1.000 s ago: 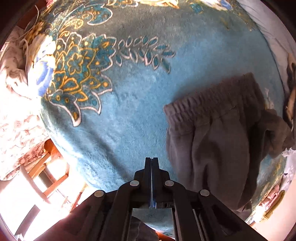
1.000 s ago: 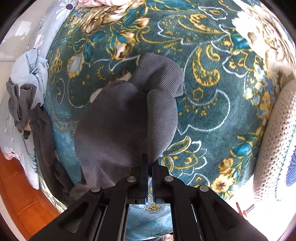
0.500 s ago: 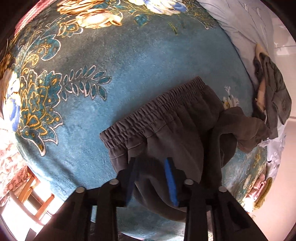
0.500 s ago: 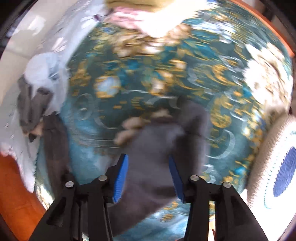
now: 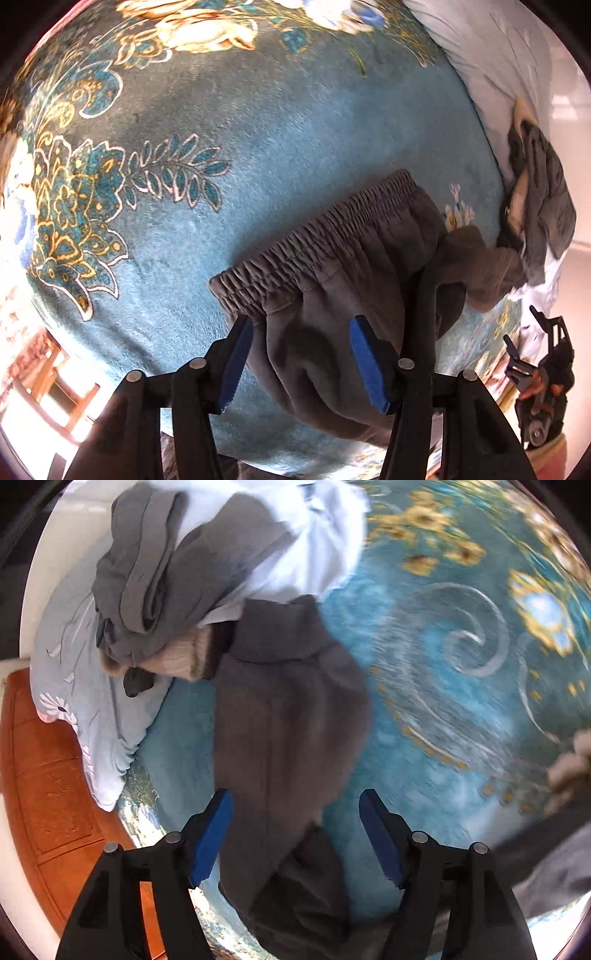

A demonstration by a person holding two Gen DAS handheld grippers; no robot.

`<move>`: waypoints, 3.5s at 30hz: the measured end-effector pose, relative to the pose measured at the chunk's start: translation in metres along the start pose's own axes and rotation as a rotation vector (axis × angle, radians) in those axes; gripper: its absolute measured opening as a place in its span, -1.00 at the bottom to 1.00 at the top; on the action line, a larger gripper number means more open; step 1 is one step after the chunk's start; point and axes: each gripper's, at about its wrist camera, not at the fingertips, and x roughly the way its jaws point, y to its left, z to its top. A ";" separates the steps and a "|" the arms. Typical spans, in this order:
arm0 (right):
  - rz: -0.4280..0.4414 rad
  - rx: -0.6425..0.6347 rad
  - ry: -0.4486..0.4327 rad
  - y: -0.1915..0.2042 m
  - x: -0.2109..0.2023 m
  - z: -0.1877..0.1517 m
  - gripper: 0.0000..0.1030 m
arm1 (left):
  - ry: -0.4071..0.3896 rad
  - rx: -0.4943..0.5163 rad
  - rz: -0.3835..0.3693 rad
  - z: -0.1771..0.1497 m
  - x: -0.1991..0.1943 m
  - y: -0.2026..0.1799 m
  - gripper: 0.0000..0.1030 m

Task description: Fold clothes

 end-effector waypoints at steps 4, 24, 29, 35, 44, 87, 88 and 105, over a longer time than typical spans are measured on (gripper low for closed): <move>-0.075 -0.037 -0.047 0.033 0.021 0.030 0.40 | -0.002 -0.082 -0.026 0.012 0.000 0.013 0.15; -0.115 -0.188 -0.114 0.025 -0.013 0.058 -0.72 | 0.021 -0.085 -0.002 0.049 0.028 -0.020 0.15; -0.140 -0.164 -0.274 -0.035 -0.102 0.054 -0.72 | -0.007 -0.027 0.003 0.056 0.030 -0.046 0.15; -0.346 0.021 -0.345 -0.147 -0.147 0.064 -0.74 | -0.026 0.041 0.037 0.055 0.038 -0.074 0.15; -0.437 0.083 -0.287 -0.208 -0.151 0.063 -0.74 | 0.012 0.223 0.097 0.086 0.056 -0.094 0.28; -0.308 0.079 -0.284 -0.195 -0.126 0.080 -0.10 | -0.136 0.019 -0.044 0.121 0.007 -0.073 0.08; -0.292 0.087 -0.282 -0.199 -0.131 0.071 -0.07 | -0.149 0.014 -0.031 0.113 0.000 -0.066 0.10; -0.233 0.523 -0.137 -0.376 -0.131 -0.121 0.07 | 0.018 -0.183 0.201 0.009 0.065 0.045 0.21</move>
